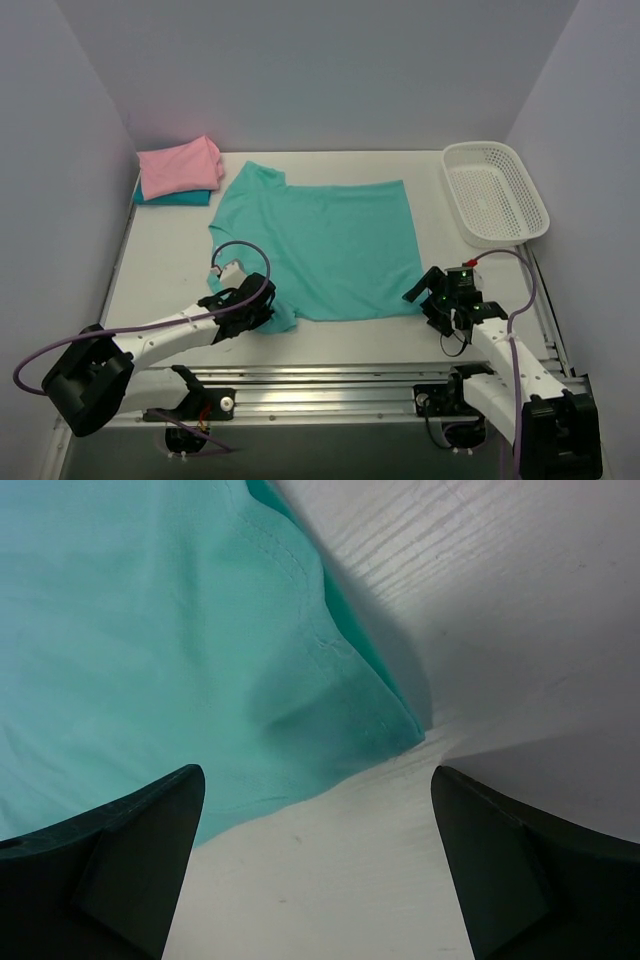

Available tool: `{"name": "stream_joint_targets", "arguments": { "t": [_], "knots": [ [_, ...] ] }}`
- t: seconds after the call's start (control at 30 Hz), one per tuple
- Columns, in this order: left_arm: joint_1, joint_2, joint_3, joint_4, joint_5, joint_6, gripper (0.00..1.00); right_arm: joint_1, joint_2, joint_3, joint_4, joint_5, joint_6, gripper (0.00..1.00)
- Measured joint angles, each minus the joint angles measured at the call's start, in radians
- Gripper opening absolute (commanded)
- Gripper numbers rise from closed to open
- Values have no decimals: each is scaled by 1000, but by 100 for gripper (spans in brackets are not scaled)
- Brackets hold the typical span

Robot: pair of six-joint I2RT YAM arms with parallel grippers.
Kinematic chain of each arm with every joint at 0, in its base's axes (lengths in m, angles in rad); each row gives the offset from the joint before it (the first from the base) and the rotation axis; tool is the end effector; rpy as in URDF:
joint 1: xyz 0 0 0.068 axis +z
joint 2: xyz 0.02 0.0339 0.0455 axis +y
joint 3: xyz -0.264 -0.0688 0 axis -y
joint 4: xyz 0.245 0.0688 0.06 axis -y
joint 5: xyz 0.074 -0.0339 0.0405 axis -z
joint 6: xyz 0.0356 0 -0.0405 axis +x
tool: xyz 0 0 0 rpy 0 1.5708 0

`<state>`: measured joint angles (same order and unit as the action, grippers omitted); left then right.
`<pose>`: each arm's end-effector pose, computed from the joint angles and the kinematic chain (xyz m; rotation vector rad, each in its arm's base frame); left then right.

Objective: Fold and stack the t-shirts
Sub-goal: Fold the tshirt

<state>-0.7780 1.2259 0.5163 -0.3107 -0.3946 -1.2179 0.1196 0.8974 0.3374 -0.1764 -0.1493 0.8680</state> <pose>0.1603 -0.1388 0.1568 -0.6835 2.4102 -0.3226 0.1738 0.0262 0.1672 0.8006 2.2556 0.6601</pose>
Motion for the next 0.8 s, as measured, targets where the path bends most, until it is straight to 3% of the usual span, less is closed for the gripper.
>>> {"name": "stream_joint_targets", "arguments": {
  "t": [0.17, 0.43, 0.53, 0.57, 0.63, 0.67, 0.8],
  "knots": [
    [1, -9, 0, 0, -5, 0, 2, 0, 40, -3, 76, 4, 12, 87],
    [1, -9, 0, 0, -15, -1, 2, 1, 72, -10, 124, 15, 16, 62],
    [1, -9, 0, 0, -15, -1, 2, 1, 69, -10, 111, 24, 11, 45],
    [1, -8, 0, 0, -15, -1, 2, 1, 64, -10, 105, 30, 10, 29],
    [1, -8, 0, 0, -16, -2, 2, 3, 46, -10, 92, 37, 2, 13],
    [1, -8, 0, 0, -16, -2, 2, 5, 34, -10, 84, 42, 0, 0],
    [1, -8, 0, 0, -17, -3, 2, 6, -16, -8, 53, 62, -5, 0]
  ]
}}
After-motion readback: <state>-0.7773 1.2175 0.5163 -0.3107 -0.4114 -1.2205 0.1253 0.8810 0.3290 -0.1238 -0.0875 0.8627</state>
